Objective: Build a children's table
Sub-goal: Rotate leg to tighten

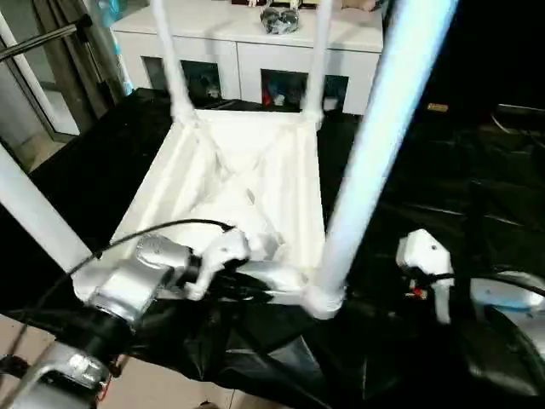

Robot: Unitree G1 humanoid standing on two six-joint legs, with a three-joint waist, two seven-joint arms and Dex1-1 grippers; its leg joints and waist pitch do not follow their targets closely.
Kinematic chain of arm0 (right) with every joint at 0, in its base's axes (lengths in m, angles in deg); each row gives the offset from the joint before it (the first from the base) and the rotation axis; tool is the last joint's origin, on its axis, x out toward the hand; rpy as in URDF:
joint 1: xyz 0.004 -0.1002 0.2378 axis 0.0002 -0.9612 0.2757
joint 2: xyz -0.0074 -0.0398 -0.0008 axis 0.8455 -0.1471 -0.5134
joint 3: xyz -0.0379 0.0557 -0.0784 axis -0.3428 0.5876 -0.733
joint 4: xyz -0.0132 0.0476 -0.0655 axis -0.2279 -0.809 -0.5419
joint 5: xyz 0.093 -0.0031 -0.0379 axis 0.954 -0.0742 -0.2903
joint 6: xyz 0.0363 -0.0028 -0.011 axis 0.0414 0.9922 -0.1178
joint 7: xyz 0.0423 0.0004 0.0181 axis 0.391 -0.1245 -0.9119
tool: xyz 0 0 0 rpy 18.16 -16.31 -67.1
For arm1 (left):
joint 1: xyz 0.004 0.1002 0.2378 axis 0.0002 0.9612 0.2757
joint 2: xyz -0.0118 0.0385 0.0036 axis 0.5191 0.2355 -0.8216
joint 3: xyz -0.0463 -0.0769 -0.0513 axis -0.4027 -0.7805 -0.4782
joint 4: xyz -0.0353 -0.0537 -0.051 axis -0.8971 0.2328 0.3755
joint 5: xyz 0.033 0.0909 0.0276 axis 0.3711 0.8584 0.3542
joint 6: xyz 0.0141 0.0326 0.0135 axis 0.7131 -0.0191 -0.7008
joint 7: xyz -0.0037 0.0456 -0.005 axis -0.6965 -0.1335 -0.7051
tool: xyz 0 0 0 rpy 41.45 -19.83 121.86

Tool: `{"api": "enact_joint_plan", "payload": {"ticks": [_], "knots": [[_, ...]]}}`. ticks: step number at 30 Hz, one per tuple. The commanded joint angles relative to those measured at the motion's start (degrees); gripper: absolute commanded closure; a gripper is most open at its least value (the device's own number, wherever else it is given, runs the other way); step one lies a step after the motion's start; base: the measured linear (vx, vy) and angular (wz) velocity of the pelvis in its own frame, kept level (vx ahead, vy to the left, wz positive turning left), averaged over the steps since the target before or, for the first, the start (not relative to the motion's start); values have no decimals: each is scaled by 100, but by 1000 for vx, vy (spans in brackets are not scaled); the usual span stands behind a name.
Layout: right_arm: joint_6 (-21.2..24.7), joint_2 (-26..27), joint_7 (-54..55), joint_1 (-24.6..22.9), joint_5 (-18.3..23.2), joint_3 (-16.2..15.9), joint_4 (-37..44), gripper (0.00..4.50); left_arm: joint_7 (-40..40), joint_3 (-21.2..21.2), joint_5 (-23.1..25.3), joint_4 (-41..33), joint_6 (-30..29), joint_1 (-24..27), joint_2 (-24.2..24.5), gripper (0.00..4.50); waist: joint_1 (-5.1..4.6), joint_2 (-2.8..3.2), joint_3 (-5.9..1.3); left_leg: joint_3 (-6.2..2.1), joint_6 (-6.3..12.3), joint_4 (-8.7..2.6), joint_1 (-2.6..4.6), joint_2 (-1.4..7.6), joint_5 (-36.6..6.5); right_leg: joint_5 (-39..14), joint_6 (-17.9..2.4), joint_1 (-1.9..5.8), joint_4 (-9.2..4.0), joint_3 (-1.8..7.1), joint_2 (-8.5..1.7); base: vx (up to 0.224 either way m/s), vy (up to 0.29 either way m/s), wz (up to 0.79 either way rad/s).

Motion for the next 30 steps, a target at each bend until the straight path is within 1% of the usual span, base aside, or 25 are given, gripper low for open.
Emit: {"api": "enact_joint_plan", "payload": {"ticks": [1,2,3,4,5,6,7,8,9,10,11,12,13,15,16,17,18,19,20,21,22,24,26,28,30], "knots": [[137,106,-94,173,216,-100,-101,0,-372,54,89,38,-203,190,-129,448,31,-98,-278,-40,48,-446,74,60,-2027,-2294,-929,200,-521,78,-153,0,0,0],[159,167,-108,244,220,-149,-167,0,-464,95,159,10,-198,187,-198,448,14,-121,-279,-50,58,-445,56,56,-1998,-2356,-919,208,-518,71,-165,0,0,0],[109,233,-101,358,119,-255,-288,0,-586,123,216,-6,-222,159,-314,448,3,-138,-267,-42,50,-444,68,52,-2059,-2589,-835,185,-555,66,-153,0,0,0],[93,242,-100,380,91,-279,-312,0,-608,123,218,-7,-231,152,-338,448,10,-126,-266,-39,39,-432,95,56,-2093,-2673,-824,161,-564,71,-160,0,0,0],[-118,293,-33,487,-156,-405,-464,0,-708,105,209,-18,-276,118,-454,448,8,-126,-261,-42,24,-433,88,46,-2123,-2806,-763,157,-582,74,-155,0,0,0],[-221,315,11,522,-259,-441,-522,0,-736,100,212,-26,-283,110,-481,448,26,-122,-259,-43,-10,-426,98,44,-2143,-2934,-705,137,-599,73,-162,0,0,0],[-228,317,14,525,-265,-444,-526,0,-738,99,212,-27,-284,110,-483,448,26,-129,-258,-41,-15,-431,100,44,-2163,-2986,-677,129,-606,74,-159,0,0,0],[-309,421,171,641,-386,-450,-739,0,-754,101,212,-56,-296,91,-512,448,29,-164,-266,-49,-14,-432,89,43,-2152,-3030,-626,139,-606,71,-165,0,0,0],[-358,490,303,730,-480,-458,-895,0,-758,100,208,-82,-312,82,-529,448,20,-141,-268,-54,-21,-440,86,35,-2144,-3006,-635,129,-599,63,-160,0,0,0],[-358,490,303,730,-480,-458,-895,0,-758,100,208,-82,-312,82,-529,448,9,-140,-263,-58,-27,-445,71,31,-2159,-3007,-629,140,-600,58,-159,0,0,0],[-409,580,471,878,-585,-487,-1133,0,-778,88,228,-133,-325,78,-546,448,9,-168,-266,-61,-29,-445,61,30,-2140,-2994,-603,153,-597,53,-149,0,0,0],[-458,605,485,976,-634,-539,-1291,0,-781,72,250,-177,-335,86,-532,448,-18,-149,-273,-60,-32,-443,63,23,-2145,-2929,-635,143,-589,47,-145,0,0,0],[-467,606,484,991,-643,-550,-1314,27,-782,69,255,-182,-334,88,-528,450,-20,-154,-275,-64,-30,-444,57,23,-2136,-2906,-638,154,-587,43,-148,0,0,0],[-524,601,444,1045,-692,-605,-1421,27,-757,38,283,-191,-331,96,-485,450,-11,-159,-274,-48,7,-434,77,28,-2152,-2885,-622,132,-604,60,-142,0,0,0],[-524,601,444,1045,-692,-605,-1421,27,-757,38,283,-191,-331,96,-485,450,-14,-161,-275,-50,27,-435,63,24,-2131,-2864,-627,143,-593,56,-143,0,0,0],[-531,628,440,1062,-698,-603,-1461,49,-744,13,304,-190,-316,106,-444,450,-13,-167,-272,-50,38,-438,60,27,-2111,-2870,-627,141,-593,55,-144,0,0,0],[-542,643,436,1067,-705,-597,-1486,49,-740,4,309,-193,-311,112,-427,450,-17,-161,-272,-47,38,-436,63,30,-2122,-2845,-638,134,-595,58,-138,0,0,0],[-557,655,436,1071,-717,-597,-1514,69,-734,-2,311,-200,-306,120,-409,450,-17,-172,-276,-46,42,-435,58,29,-2111,-2822,-644,140,-591,58,-141,0,0,0],[-592,669,440,1072,-736,-601,-1544,71,-730,-9,313,-197,-291,127,-386,450,-21,-188,-273,-49,47,-444,48,31,-2090,-2792,-648,146,-583,55,-138,0,0,0],[-644,717,465,1092,-749,-586,-1618,71,-725,-14,307,-195,-289,132,-360,450,-21,-181,-271,-51,46,-446,50,33,-2100,-2792,-651,144,-580,54,-139,0,0,0],[-650,781,480,1110,-710,-555,-1661,86,-717,-18,298,-212,-294,150,-331,450,-30,-175,-269,-48,41,-441,59,32,-2144,-2832,-663,127,-587,53,-145,0,0,0],[-670,808,482,1130,-684,-553,-1703,108,-718,-19,290,-231,-308,163,-318,450,-54,-184,-262,-56,27,-448,52,28,-2201,-2932,-642,130,-595,46,-143,0,0,0],[-707,846,475,1152,-654,-563,-1764,115,-718,-20,281,-281,-339,198,-293,450,-71,-207,-259,-56,25,-446,54,28,-2236,-3023,-613,123,-605,46,-143,0,0,0],[-710,864,477,1159,-640,-556,-1788,131,-715,-21,278,-294,-347,207,-288,450,-75,-195,-261,-60,22,-447,54,32,-2222,-3037,-608,122,-604,51,-149,0,0,0],[-760,955,471,1187,-622,-539,-1925,153,-698,-33,269,-355,-381,256,-264,450,-87,-202,-260,-61,25,-449,45,31,-2223,-2999,-622,123,-598,50,-148,0,0,0]]}}
